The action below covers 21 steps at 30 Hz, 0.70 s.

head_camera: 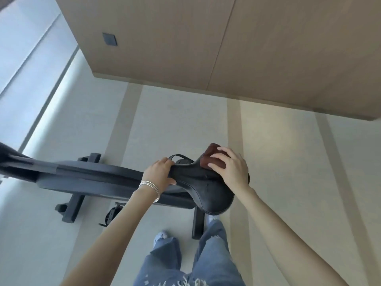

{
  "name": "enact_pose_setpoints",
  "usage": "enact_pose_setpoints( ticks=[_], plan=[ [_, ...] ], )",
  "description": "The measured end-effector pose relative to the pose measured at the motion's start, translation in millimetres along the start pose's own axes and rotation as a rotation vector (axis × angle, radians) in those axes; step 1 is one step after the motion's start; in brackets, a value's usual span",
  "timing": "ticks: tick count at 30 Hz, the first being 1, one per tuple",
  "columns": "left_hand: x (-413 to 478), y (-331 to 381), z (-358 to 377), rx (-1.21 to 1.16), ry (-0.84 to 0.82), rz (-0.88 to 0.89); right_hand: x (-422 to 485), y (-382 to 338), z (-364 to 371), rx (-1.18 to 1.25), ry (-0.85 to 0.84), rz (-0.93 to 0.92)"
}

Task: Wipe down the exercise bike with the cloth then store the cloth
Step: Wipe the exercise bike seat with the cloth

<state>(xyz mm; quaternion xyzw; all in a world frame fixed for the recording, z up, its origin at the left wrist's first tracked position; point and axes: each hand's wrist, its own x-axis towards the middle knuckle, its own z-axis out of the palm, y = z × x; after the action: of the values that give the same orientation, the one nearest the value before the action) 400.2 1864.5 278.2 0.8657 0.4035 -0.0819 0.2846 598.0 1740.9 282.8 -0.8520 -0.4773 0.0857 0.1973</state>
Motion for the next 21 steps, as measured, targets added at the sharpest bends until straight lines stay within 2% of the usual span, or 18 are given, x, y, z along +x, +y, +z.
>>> enact_pose_setpoints(
  ticks=[6, 11, 15, 18, 21],
  plan=[
    [-2, -1, 3, -0.058, 0.042, -0.018, 45, -8, 8, -0.054, -0.096, 0.078],
    [-2, -3, 5, -0.09, 0.071, -0.012, -16, -6, 18, -0.082, 0.202, 0.021],
    [-2, -1, 3, -0.096, 0.071, -0.023, -17, -8, 20, -0.101, 0.257, -0.014],
    [0, -1, 2, -0.101, 0.063, -0.018, 16, -14, 16, -0.129, 0.139, 0.046],
    [1, -3, 4, -0.103, 0.073, -0.019, 70, -13, 13, -0.098, -0.16, 0.18]
  ],
)
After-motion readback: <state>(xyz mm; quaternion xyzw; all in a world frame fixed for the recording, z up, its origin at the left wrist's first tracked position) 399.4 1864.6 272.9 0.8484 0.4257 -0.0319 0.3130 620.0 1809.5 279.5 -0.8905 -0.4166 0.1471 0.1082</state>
